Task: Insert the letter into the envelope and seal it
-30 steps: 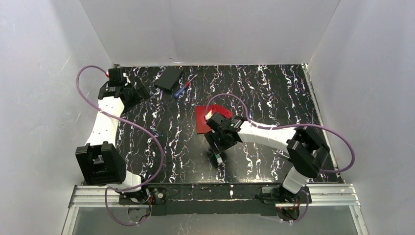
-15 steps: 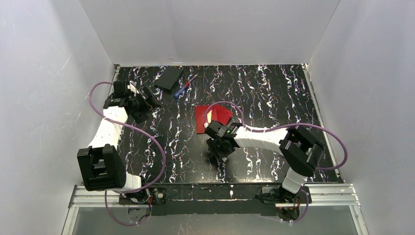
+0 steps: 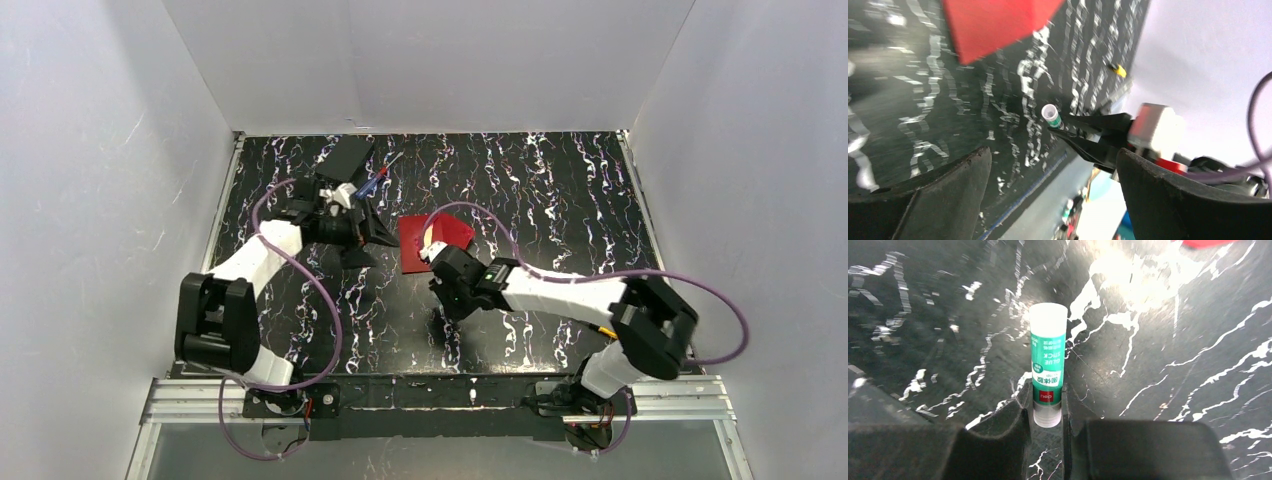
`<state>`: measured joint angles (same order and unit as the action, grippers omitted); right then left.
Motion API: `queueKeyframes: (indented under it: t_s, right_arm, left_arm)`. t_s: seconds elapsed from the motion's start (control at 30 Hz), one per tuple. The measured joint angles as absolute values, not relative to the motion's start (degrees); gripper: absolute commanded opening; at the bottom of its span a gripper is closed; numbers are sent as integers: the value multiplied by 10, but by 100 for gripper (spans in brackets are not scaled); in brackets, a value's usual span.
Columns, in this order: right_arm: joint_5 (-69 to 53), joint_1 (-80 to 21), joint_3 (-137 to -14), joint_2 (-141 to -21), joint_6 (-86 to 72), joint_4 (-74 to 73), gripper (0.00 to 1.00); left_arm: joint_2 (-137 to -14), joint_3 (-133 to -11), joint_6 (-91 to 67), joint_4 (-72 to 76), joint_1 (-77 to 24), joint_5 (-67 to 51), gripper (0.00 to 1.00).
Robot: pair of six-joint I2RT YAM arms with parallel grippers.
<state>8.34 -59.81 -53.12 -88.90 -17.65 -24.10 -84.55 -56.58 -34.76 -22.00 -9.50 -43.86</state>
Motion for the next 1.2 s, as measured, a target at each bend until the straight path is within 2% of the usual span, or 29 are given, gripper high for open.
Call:
queueKeyframes:
  t_s: [0.23,0.3,0.4,0.53,0.9,1.2]
  right_arm:
    - [53,-594,-529,-789,-105,-176,16]
    - [46,-593,-535,-788,-90,-170,16]
    - [42,-592,-540,-789,-72,-169,16]
    - [39,-586,-550,-792,-55,-169,16]
    - [22,-578,-574,-803,-27,-165,15]
    - [8,-571,-598,-830,-12,-167,16]
  left_arm:
    - [-902,-566,-352,-183,-185,-542,87]
    - [-917,-571,-352,-182,-198,-558,83]
    - [-929,-584,-354,-182,-209,-577,70]
    - [-941,-607,-349,-189,-215,-602,59]
    - [-965,-634,-331,-247,-224,-619,49]
    - [-987,-641,-330,-278,-229,-615,26]
